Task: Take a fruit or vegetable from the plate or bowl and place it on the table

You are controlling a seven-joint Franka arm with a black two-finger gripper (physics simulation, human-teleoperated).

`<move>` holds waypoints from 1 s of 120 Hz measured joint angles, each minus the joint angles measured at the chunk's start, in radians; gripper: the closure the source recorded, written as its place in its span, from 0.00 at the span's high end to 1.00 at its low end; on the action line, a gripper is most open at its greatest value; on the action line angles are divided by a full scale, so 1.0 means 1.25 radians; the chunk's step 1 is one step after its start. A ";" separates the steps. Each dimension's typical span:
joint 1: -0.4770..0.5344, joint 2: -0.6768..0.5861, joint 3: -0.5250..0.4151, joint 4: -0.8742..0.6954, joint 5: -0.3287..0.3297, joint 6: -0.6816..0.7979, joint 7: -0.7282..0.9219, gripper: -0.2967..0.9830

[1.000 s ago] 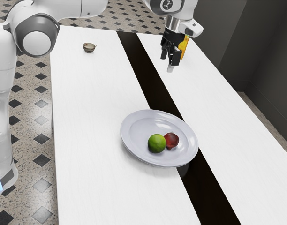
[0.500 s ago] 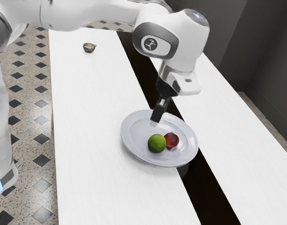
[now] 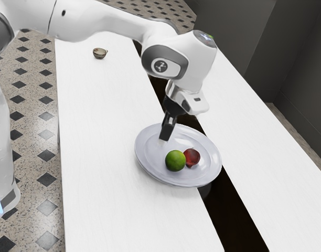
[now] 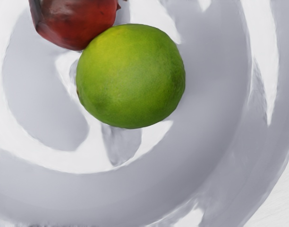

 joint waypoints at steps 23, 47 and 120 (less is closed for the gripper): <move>-0.001 0.010 0.007 0.006 0.000 0.048 0.000 0.77; 0.000 0.101 0.003 0.043 -0.003 0.166 -0.006 0.77; -0.002 0.188 0.006 0.039 0.000 0.213 -0.013 0.77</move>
